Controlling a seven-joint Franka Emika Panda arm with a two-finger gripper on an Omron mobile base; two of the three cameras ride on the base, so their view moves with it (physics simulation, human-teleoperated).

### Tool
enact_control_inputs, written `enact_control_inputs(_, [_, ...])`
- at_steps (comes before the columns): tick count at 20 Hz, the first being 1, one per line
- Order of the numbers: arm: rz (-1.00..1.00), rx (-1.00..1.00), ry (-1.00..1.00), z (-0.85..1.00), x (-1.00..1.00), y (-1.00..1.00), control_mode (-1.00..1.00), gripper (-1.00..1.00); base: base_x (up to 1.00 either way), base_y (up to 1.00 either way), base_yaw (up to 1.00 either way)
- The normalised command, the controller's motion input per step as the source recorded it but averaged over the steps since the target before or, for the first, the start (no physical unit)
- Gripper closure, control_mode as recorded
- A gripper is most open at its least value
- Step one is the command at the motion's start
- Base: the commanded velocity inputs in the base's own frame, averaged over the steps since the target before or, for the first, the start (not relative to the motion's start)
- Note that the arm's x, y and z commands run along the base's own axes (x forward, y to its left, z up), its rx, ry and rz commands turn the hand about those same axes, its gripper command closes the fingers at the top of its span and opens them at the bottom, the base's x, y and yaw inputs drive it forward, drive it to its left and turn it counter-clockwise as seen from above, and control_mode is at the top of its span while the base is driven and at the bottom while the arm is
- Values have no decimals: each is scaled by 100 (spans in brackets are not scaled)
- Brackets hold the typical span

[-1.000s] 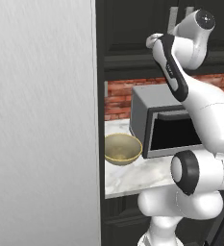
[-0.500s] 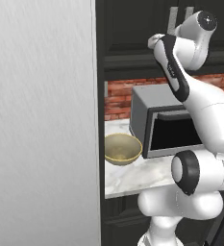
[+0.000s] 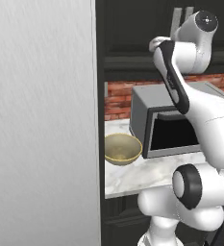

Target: Open the cabinet and setup a tea strainer by placing it in the bowl upright.

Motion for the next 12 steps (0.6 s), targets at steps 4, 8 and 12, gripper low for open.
enact_control_inputs(4, [-21,0,0,31,-100,6,-100,100,0,0,0])
enact_control_inputs(8, [-23,0,0,36,-100,6,-100,100,0,0,0])
enact_control_inputs(12, [-17,0,5,23,-99,6,-100,100,0,0,0])
